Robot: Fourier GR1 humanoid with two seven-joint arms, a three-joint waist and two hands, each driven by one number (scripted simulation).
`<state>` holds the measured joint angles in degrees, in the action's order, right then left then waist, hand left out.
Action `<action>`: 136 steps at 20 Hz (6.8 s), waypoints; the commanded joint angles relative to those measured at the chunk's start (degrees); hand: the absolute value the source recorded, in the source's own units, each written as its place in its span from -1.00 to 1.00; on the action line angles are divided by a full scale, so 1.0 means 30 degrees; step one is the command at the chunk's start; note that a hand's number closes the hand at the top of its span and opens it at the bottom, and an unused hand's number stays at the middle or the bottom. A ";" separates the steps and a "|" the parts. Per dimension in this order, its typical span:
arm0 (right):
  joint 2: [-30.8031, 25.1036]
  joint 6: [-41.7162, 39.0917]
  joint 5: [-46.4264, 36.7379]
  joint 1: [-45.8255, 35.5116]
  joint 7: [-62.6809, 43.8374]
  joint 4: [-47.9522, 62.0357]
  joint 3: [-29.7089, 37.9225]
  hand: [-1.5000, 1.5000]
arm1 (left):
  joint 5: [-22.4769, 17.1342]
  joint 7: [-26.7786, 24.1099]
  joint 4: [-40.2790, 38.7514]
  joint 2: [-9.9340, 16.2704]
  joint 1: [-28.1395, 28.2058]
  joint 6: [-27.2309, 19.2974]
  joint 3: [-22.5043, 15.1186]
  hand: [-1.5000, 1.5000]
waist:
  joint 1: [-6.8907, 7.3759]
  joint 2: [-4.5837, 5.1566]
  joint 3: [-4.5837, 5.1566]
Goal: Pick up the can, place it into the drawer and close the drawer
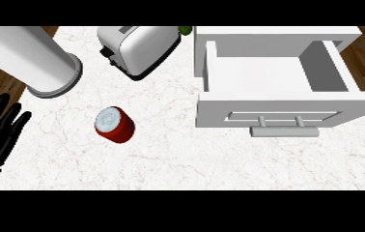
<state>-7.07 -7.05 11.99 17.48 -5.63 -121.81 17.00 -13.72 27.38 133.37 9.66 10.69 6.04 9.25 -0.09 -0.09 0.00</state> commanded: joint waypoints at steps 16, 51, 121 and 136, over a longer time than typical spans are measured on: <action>-0.1253 -0.3846 0.3855 0.0854 0.0718 0.1222 0.4581 -1.00 | -0.1493 0.1733 -0.3968 -0.1700 -0.3551 -0.2122 -0.0109 -1.00 | -0.0089 0.0028 -0.0003; 0.1306 -0.6603 0.3927 0.1301 -0.0936 -0.0743 0.6621 -1.00 | 0.1838 -1.0734 -1.9128 -0.2410 -0.4030 -0.1440 0.0519 -1.00 | -0.0035 0.0029 0.0005; 0.2209 -0.7671 0.6131 0.2491 -0.2103 -0.2111 0.8380 -1.00 | -0.0503 -0.6910 -1.7516 -0.2795 -1.3547 -0.5697 -0.2204 1.00 | -0.0094 0.0014 -0.0005; 0.2220 -0.6959 0.6812 0.2891 -0.3293 -0.3439 0.7933 -1.00 | 0.0232 -0.5182 -2.0267 -0.3218 -1.9935 -1.0412 -0.4684 1.00 | -0.0256 0.0036 -0.0002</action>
<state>-0.60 -27.50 32.76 26.50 -14.70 -131.56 40.50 -13.17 11.23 75.65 0.07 -44.04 -23.55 -4.61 -0.92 0.02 -0.01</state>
